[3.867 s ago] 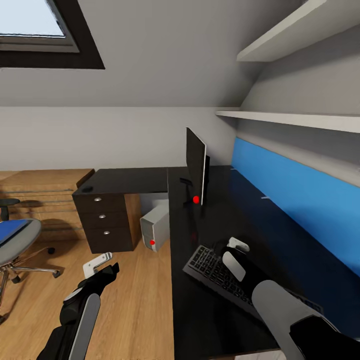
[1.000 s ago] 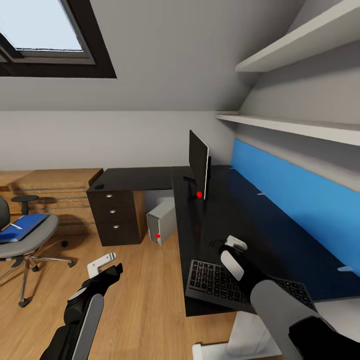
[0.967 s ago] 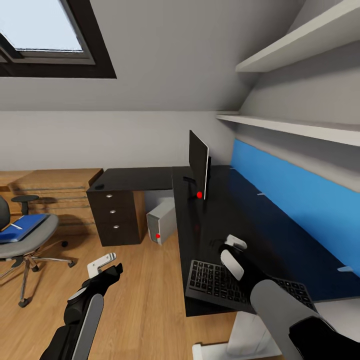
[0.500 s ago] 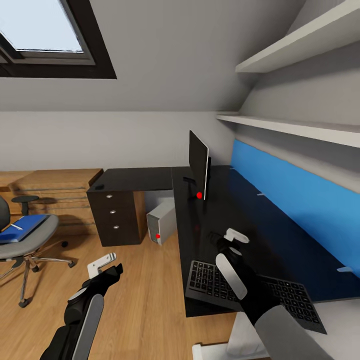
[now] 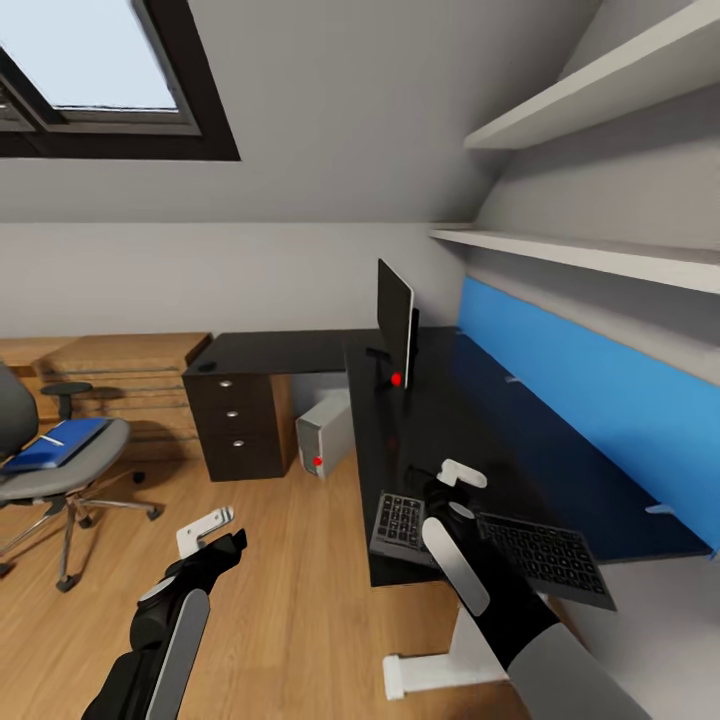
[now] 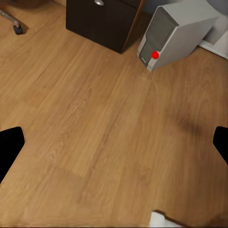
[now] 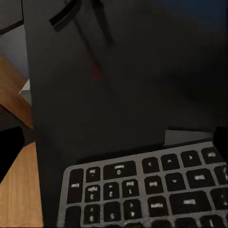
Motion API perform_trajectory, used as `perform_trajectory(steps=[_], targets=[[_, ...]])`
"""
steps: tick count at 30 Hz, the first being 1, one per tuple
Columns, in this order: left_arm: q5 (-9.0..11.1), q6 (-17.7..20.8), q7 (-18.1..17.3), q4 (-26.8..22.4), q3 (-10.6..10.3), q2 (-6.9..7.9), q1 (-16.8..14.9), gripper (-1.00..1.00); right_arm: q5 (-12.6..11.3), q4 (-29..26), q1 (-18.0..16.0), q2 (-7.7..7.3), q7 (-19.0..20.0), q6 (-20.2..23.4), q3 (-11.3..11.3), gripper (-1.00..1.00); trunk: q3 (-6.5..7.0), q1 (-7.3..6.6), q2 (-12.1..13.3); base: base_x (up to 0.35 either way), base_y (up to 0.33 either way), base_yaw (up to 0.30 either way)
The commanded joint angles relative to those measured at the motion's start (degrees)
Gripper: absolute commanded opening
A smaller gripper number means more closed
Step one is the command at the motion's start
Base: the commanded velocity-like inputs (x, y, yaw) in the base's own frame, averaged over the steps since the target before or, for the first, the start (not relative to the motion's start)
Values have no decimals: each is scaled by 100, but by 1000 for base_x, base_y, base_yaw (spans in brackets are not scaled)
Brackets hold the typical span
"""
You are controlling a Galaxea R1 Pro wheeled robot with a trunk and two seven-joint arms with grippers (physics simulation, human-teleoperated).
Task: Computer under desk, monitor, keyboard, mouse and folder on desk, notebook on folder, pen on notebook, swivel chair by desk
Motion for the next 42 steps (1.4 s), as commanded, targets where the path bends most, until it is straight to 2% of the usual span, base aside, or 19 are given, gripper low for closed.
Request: perform_trajectory(steps=[1,12,21,30,38,39,42], targets=[[60,17,42,-6,4,-3,-4,100,-20,-7,-5,-1,-38,28,13,100,-7,-3,-4,-333,0,0],[60,17,48,-5,4,-3,-4,100,-22,23,-5,1,-31,40,43,100,-7,-3,-4,-320,-8,0],[60,17,49,1,7,1,-4,100,-15,27,-5,2,-23,39,123,100,-7,-3,-4,-74,-19,0],[60,25,50,1,4,5,-4,100,-21,41,-5,-10,-21,31,166,100,-7,-3,-4,-205,-108,0],[60,26,47,15,-2,6,-4,100,-22,102,-5,-8,-7,29,169,100,-7,-3,-4,-27,-19,0],[60,22,48,18,-78,6,-4,100,-14,122,-5,-8,-4,35,169,100,-7,-3,-4,267,-1,0],[60,24,48,22,-92,6,-4,100,-14,143,-5,-2,-4,38,172,100,-7,-3,-4,289,-1,0]])
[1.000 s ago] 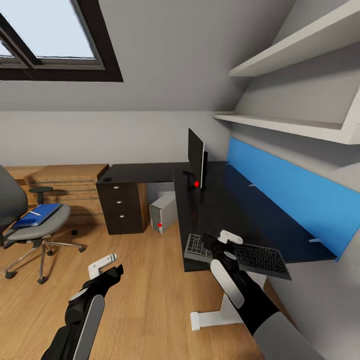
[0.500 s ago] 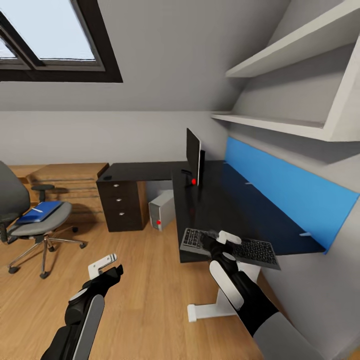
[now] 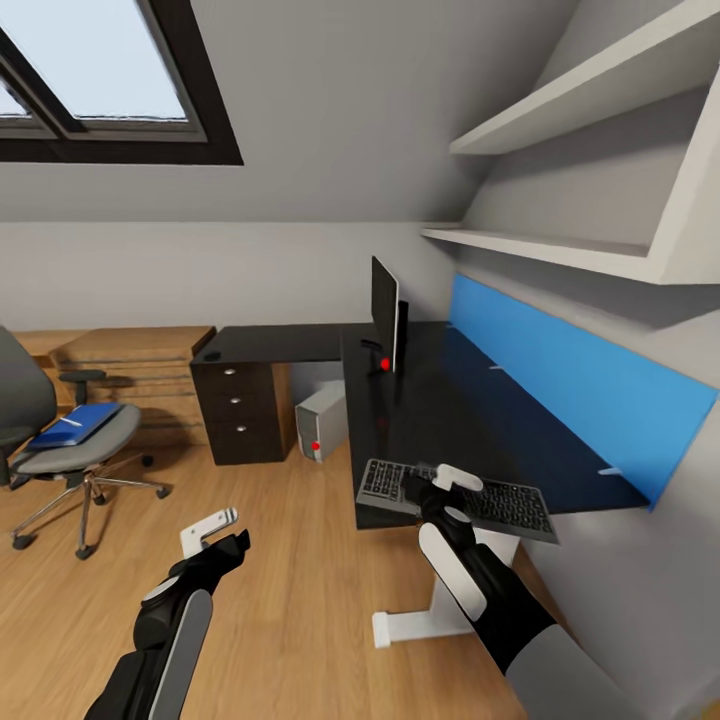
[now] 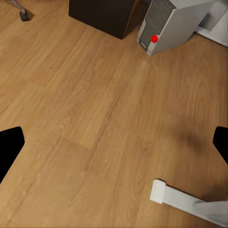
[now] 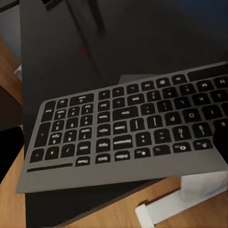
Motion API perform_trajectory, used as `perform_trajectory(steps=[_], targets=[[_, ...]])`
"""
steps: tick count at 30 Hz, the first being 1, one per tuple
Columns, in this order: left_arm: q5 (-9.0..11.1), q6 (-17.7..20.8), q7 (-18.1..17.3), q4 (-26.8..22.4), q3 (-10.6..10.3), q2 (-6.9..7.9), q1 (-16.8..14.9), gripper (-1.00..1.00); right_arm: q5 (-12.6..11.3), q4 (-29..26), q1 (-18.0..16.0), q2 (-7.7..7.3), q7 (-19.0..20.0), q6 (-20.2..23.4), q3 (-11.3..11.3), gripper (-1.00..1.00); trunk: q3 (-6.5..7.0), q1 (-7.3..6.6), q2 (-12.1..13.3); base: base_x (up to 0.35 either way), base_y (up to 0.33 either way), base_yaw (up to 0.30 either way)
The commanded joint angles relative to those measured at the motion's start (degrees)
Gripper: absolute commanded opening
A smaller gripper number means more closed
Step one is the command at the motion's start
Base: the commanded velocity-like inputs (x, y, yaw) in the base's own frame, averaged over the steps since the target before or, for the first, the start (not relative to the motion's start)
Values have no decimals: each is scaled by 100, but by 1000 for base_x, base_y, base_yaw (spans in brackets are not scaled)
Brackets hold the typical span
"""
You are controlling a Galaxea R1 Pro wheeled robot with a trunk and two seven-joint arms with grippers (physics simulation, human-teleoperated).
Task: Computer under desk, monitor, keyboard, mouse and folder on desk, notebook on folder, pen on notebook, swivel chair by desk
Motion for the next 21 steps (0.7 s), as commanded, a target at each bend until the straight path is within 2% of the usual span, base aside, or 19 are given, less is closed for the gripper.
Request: perform_trajectory(steps=[1,6,17,21], targets=[[60,17,42,-5,2,-3,-4,100,-19,6,-6,0,-36,27,11,100,-7,3,-4,305,0,0],[60,10,44,62,-42,-3,-4,100,-13,294,-6,11,-23,30,15,100,-7,3,-4,316,0,0],[60,13,44,104,-92,-3,-4,100,-10,459,-6,21,-15,35,21,100,-7,3,-4,322,0,0],[60,17,44,109,-98,-3,-4,100,-7,681,-12,35,85,35,130,100,-7,3,-4,323,22,0]])
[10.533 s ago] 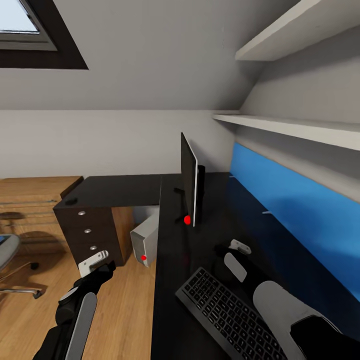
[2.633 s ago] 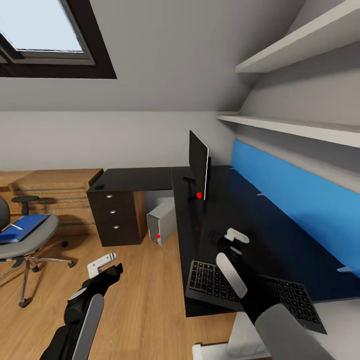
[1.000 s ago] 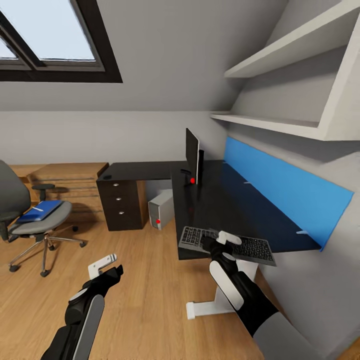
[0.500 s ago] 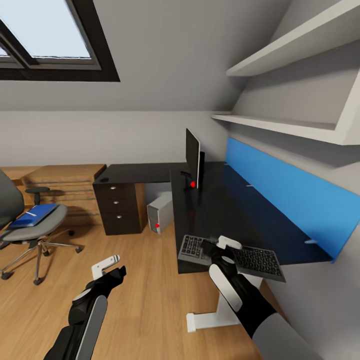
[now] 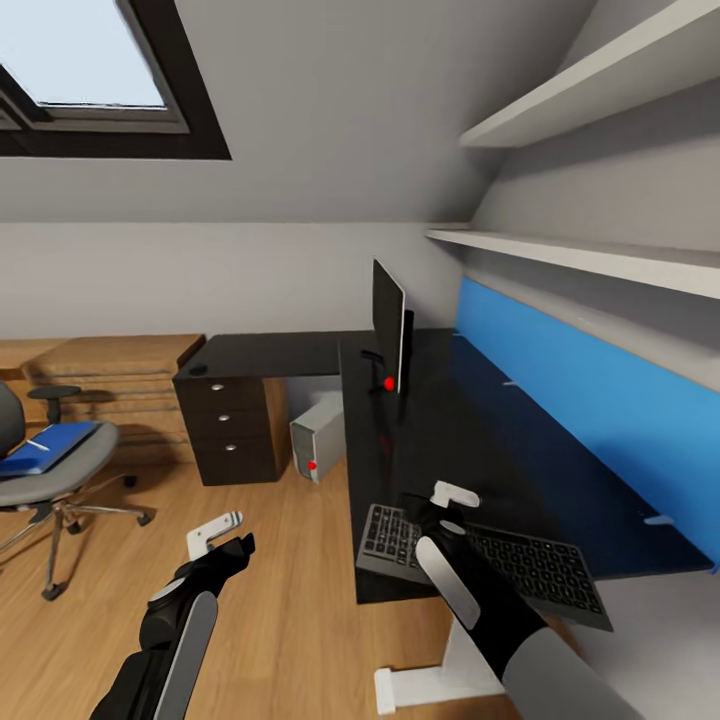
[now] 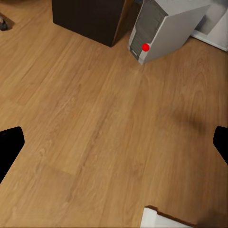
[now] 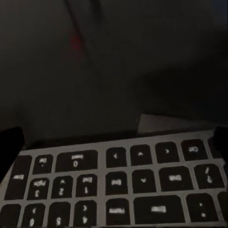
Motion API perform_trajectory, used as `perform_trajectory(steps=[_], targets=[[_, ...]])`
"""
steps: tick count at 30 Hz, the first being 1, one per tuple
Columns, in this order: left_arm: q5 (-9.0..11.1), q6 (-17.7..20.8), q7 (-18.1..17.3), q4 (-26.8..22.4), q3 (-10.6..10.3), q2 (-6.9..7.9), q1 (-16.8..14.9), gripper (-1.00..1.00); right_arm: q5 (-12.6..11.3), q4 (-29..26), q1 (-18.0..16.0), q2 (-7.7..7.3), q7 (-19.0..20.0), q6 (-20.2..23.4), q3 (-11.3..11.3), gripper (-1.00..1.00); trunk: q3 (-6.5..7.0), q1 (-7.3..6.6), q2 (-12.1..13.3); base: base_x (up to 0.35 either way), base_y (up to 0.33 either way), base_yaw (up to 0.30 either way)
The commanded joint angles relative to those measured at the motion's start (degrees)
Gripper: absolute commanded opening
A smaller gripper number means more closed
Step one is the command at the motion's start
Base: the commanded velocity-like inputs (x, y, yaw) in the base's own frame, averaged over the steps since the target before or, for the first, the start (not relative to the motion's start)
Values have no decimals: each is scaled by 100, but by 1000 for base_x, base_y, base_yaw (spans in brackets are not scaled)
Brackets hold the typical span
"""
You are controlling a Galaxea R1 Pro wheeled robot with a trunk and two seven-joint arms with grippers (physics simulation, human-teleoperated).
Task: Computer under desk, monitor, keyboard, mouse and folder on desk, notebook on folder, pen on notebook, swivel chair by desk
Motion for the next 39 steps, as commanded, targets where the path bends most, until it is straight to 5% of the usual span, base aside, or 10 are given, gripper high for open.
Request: perform_trajectory(steps=[1,15,39], targets=[[60,17,42,-7,2,-3,-4,100,-17,74,-10,17,44,27,69,100,-7,3,-4,325,66,0],[60,17,48,93,-178,5,-4,100,-5,781,-45,263,311,32,188,100,-7,3,-4,298,84,0],[56,17,49,117,-211,0,-4,100,315,1531,-220,407,314,213,189,100,-7,3,-4,14,2,0]])
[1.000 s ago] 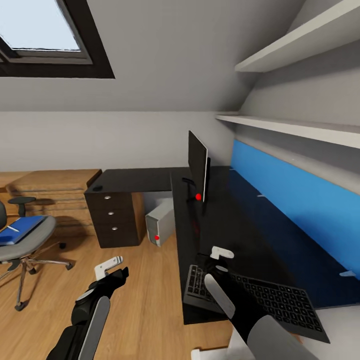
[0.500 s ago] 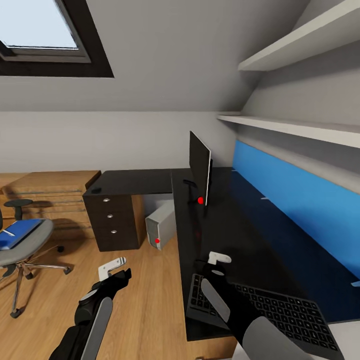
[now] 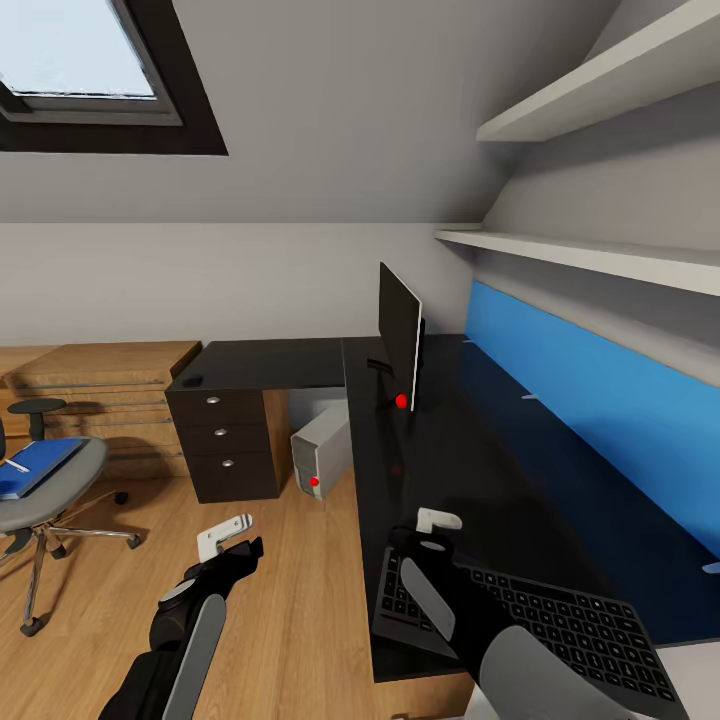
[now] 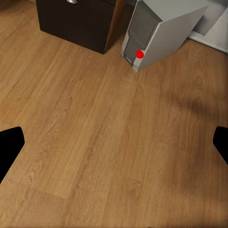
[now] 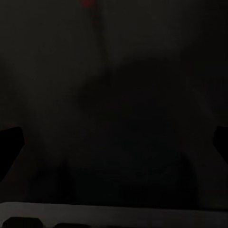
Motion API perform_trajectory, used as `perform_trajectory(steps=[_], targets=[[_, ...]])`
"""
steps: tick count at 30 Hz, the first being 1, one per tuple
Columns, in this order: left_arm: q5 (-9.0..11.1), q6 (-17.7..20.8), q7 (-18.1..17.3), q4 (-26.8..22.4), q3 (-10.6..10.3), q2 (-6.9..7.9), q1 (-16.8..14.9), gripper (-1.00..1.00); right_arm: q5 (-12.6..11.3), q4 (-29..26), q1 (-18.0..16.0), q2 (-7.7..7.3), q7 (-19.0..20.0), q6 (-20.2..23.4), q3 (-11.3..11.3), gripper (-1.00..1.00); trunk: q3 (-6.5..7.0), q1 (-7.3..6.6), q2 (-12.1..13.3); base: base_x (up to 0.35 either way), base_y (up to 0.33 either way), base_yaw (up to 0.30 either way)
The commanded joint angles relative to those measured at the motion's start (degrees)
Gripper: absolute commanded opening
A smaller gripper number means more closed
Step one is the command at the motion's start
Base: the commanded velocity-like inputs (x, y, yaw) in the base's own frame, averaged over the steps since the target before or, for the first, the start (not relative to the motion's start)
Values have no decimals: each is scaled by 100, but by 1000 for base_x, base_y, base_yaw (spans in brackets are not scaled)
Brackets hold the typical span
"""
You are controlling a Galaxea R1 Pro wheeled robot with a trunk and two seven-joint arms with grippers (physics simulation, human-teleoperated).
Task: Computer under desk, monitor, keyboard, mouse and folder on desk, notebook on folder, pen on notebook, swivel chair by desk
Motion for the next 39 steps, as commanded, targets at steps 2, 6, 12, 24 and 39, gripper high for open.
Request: perform_trajectory(steps=[2,6,12,24,39], targets=[[62,16,41,-8,3,-4,-4,100,-5,9,-20,4,-43,53,25,100,-7,0,-4,0,0,0],[61,16,39,-8,3,-5,-4,100,38,35,-40,13,-43,109,25,100,-7,0,-4,0,0,0],[64,16,39,-8,-15,-6,-4,100,57,47,-47,17,-43,135,25,100,-7,0,-4,0,0,0],[59,18,36,-8,-41,-6,-4,100,60,279,-141,26,-43,278,21,100,-7,0,-4,0,0,0],[56,18,35,-8,-41,-6,-4,100,4,481,-287,22,261,385,-6,100,-7,0,-4,0,0,0]])
